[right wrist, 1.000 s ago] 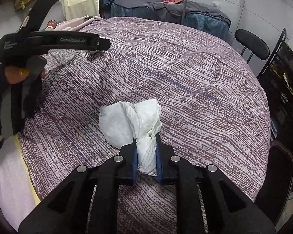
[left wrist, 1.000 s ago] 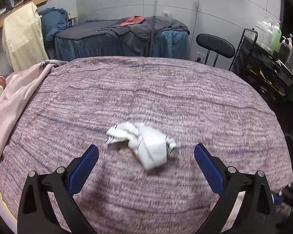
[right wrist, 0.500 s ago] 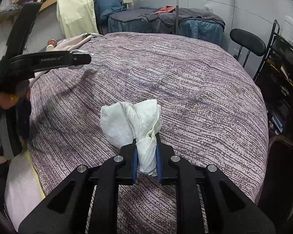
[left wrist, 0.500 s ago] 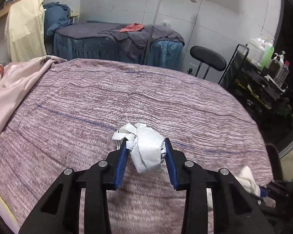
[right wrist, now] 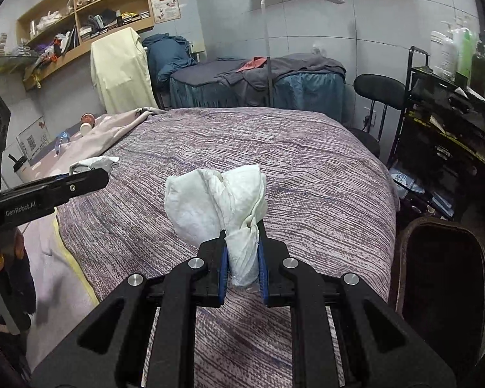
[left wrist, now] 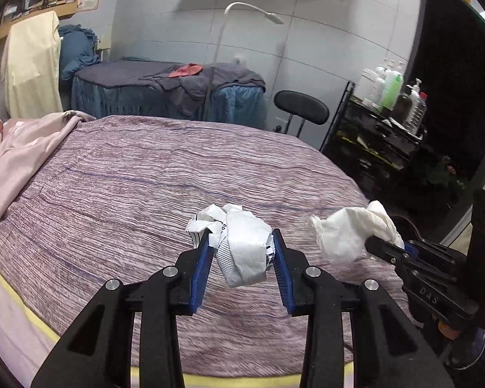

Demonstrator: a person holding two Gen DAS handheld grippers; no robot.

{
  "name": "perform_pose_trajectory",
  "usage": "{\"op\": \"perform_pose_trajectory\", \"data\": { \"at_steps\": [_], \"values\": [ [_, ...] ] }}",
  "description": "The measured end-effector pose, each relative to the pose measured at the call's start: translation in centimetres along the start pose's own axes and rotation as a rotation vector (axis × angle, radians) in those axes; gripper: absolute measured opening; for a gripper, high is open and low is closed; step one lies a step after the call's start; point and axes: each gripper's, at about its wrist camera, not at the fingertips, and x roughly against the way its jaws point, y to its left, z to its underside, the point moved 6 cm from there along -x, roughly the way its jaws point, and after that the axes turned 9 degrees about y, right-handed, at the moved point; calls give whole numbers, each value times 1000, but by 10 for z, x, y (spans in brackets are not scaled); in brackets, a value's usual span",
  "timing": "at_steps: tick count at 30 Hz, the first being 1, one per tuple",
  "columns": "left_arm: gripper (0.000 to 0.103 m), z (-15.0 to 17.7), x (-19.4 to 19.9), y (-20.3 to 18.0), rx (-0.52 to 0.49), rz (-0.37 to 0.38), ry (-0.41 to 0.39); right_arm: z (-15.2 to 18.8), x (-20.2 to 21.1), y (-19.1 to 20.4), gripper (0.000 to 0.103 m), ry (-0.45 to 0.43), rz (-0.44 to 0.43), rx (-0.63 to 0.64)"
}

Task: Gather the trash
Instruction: 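Grasp the small white crumpled cloth with the left tool, then carry the tissue into the bin and open the right tool while the left tool carries the cloth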

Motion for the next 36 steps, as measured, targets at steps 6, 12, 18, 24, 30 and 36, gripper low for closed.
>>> {"op": "perform_pose_trajectory", "data": {
  "at_steps": [6, 12, 18, 24, 30, 36],
  "values": [
    [36, 15, 1, -31, -5, 59, -1, 26, 40, -29, 16, -56, 29, -76],
    [36, 25, -3, -69, -26, 125, 11, 56, 67, -66, 16, -78, 76, -156],
    [36, 29, -5, -103, -61, 153, 8, 84, 87, -106, 16, -90, 115, -246],
    [36, 32, -9, -128, -89, 183, 24, 104, 100, -136, 16, -97, 152, -312],
    [36, 34, -11, -152, -130, 205, 35, 123, 107, -168, 16, -89, 185, -386],
    [36, 38, -15, -178, -174, 224, 52, 140, 104, -197, 16, -70, 216, -451]
  ]
}}
